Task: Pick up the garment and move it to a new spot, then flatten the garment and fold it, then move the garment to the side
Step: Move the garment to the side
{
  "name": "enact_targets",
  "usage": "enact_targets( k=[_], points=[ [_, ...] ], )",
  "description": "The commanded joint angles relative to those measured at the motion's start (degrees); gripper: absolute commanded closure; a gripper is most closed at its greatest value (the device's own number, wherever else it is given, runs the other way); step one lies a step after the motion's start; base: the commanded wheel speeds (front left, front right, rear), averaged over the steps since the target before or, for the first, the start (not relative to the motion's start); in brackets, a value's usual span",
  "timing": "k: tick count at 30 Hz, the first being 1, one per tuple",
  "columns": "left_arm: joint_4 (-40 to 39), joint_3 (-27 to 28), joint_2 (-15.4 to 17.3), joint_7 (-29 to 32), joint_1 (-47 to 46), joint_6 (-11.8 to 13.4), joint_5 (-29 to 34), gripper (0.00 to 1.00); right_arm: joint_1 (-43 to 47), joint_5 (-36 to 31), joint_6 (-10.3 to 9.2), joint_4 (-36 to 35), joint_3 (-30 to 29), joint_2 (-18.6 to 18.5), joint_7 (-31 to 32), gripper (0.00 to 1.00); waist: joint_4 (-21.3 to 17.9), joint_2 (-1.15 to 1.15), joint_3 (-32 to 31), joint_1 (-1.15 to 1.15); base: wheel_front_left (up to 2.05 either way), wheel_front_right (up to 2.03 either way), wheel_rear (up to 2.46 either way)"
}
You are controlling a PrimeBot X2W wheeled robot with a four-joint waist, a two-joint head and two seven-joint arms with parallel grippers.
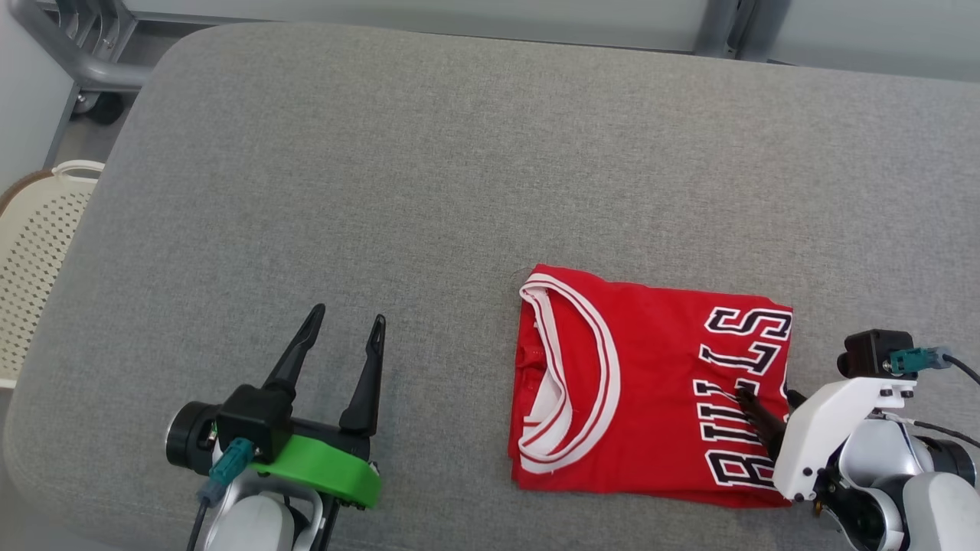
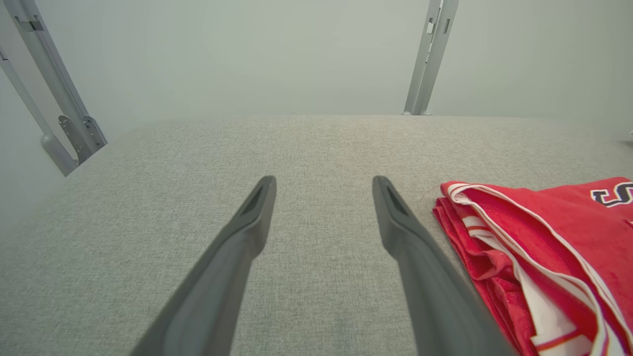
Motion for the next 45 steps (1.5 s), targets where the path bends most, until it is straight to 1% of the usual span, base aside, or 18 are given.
enact_targets(
  k=[1,4,5,6,7,8,15,18,20,24,29,30,33,38,41,45],
  points=[
    [-0.2,0.0,0.1,0.0,-1.0,-0.1,-0.5,0.00,-1.0,0.3,-0.01,0.6,0.4,-0.1,0.7,0.00,0.8,0.00,1.0,0.00,0.00,0.00,0.00],
    [-0.5,0.1,0.0,0.0,-1.3,-0.1,-0.6,0.00,-1.4,0.3,0.00,1.0,1.4,0.0,2.0,0.00,1.2,0.00,2.0,0.00,0.00,0.00,0.00],
    [-0.6,0.2,0.0,0.0,-1.4,-0.1,-0.6,0.00,-1.6,0.0,0.00,1.0,1.5,0.0,2.5,0.09,1.2,0.00,2.4,0.00,0.00,0.00,0.00],
    [-0.7,0.2,-0.1,0.0,-1.6,-0.1,-0.6,0.00,-1.8,-0.4,-0.01,1.0,1.4,0.0,2.7,0.54,1.3,0.00,2.6,0.00,0.00,0.00,0.00],
    [-0.7,0.3,-0.1,0.0,-1.7,-0.1,-0.6,0.00,-1.9,-0.9,-0.01,0.9,1.2,0.0,2.9,0.79,1.3,0.00,2.8,0.00,0.00,0.00,0.00],
    [-0.6,0.3,-0.1,0.0,-1.7,-0.1,-0.6,0.00,-2.0,-1.4,-0.01,0.8,1.2,0.0,2.9,1.00,1.3,0.00,3.0,0.00,0.00,0.00,0.00],
    [-0.4,0.3,-0.5,0.0,-2.4,-0.1,-0.4,0.00,-3.6,-4.1,-0.07,-1.4,-0.1,-0.2,2.7,1.00,0.7,0.00,3.2,0.00,0.00,0.00,0.00],
    [-0.6,1.0,-0.6,0.0,-2.5,-0.1,0.2,0.00,-5.1,-6.6,-0.07,-2.8,-0.1,-0.3,3.5,1.00,-0.3,0.00,3.0,0.00,0.00,0.00,0.00],
    [-1.1,1.5,-0.8,0.0,-2.8,-0.1,0.7,0.00,-6.8,-8.0,-0.07,-3.5,0.2,-0.9,4.3,1.00,-1.3,0.00,2.9,0.00,0.00,0.00,0.00],
    [-2.5,2.1,-1.0,0.0,-3.3,-0.1,1.5,0.00,-11.3,-9.4,-0.06,-3.4,1.1,-4.3,6.0,1.00,-3.8,0.00,2.9,0.00,0.00,0.00,0.00],
    [-4.5,3.0,-1.4,0.0,-4.6,0.1,2.5,0.00,-18.7,-9.1,-0.06,-1.1,4.4,-9.9,7.8,1.00,-8.2,0.00,4.2,0.00,0.00,0.00,0.00],
    [-4.5,3.0,-1.4,0.0,-4.6,0.1,2.5,0.00,-18.7,-9.1,-0.06,-1.1,4.4,-9.9,7.8,1.00,-8.2,0.00,4.2,0.00,0.00,0.00,0.00],
    [-5.4,3.0,-1.5,0.0,-5.9,0.0,3.0,0.00,-23.4,-8.6,-0.06,0.7,6.3,-12.5,8.8,1.00,-10.8,0.00,5.5,0.00,0.00,0.00,0.00],
    [-6.6,2.2,-1.6,0.0,-7.9,0.0,3.5,0.00,-30.4,-8.3,-0.05,2.7,10.2,-18.1,11.7,1.00,-14.8,0.00,8.1,0.00,0.00,0.00,0.00],
    [-7.0,1.5,-1.5,0.0,-9.3,-0.1,3.6,0.00,-34.3,-8.4,-0.05,4.0,10.9,-21.5,12.7,1.00,-16.6,0.00,10.0,0.00,0.00,0.00,0.00],
    [-7.2,0.5,-1.1,0.0,-11.1,-0.1,4.0,0.00,-38.7,-8.2,-0.05,4.6,10.4,-24.0,13.2,1.00,-18.5,0.00,12.3,0.00,0.00,0.00,0.00]
  ],
)
